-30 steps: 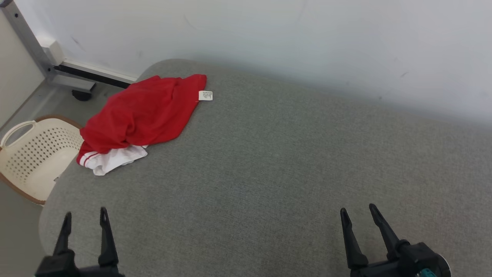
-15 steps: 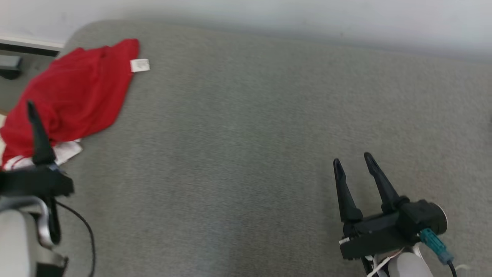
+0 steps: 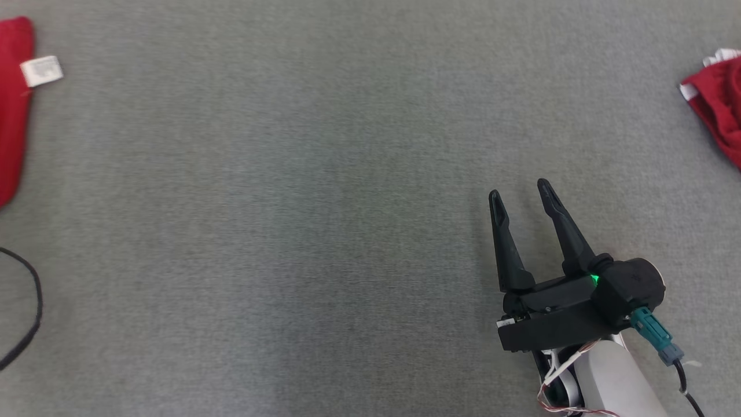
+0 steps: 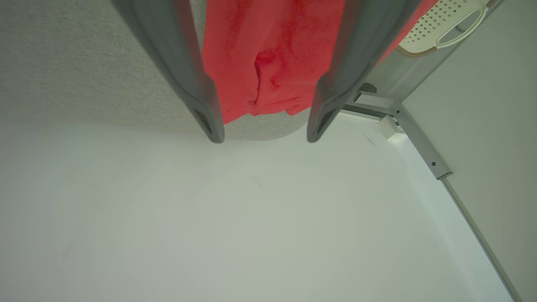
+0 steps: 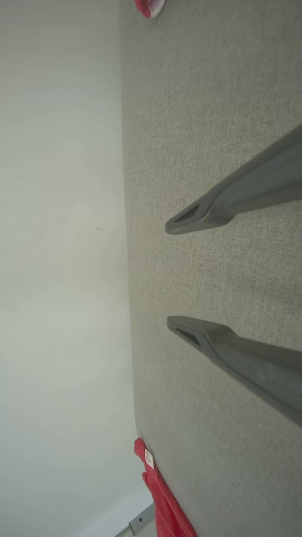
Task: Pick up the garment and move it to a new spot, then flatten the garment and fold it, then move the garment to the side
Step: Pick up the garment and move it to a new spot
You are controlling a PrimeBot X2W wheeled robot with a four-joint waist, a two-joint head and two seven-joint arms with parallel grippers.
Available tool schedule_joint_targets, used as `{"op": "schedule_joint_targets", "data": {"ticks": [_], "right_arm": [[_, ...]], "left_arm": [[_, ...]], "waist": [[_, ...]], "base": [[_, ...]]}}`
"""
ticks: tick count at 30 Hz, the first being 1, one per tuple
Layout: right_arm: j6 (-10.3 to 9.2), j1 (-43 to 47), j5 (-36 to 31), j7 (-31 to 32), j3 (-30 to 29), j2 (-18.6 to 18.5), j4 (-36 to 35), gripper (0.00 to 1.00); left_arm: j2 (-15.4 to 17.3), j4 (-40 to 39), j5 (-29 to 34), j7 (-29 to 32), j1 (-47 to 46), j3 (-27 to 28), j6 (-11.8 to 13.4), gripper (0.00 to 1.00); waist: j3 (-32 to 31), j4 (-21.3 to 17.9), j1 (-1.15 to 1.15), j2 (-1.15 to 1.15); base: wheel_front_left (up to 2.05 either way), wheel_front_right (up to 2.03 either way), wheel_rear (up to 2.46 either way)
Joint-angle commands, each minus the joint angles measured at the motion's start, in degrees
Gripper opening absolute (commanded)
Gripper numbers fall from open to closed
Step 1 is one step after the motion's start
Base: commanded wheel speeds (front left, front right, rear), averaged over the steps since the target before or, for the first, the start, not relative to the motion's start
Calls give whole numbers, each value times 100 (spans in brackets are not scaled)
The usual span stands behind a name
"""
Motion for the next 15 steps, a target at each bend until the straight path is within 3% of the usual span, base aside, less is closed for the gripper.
{"op": "schedule_joint_targets", "data": {"ticks": [1, 6, 14, 15], "right_arm": [[-10, -81, 68, -3, 17, 16, -17, 100], [-10, -124, 18, -3, 27, 23, -45, 100], [-10, -110, 45, -3, 78, 25, -125, 100], [-10, -17, 2, -3, 89, 25, -106, 100]], "left_arm": [[110, 192, -42, 53, -184, 19, -18, 100], [239, 663, -85, 325, -319, -7, -8, 100], [415, 1555, -126, 1199, -385, 24, 259, 100], [425, 1944, -225, 1690, -496, 68, 438, 100]], "waist": [[367, -373, -1, -1], [409, -480, -1, -1], [319, -587, -1, -1], [281, -569, -1, -1]], "base": [[0, 0, 0], [0, 0, 0], [0, 0, 0], [0, 0, 0]]}}
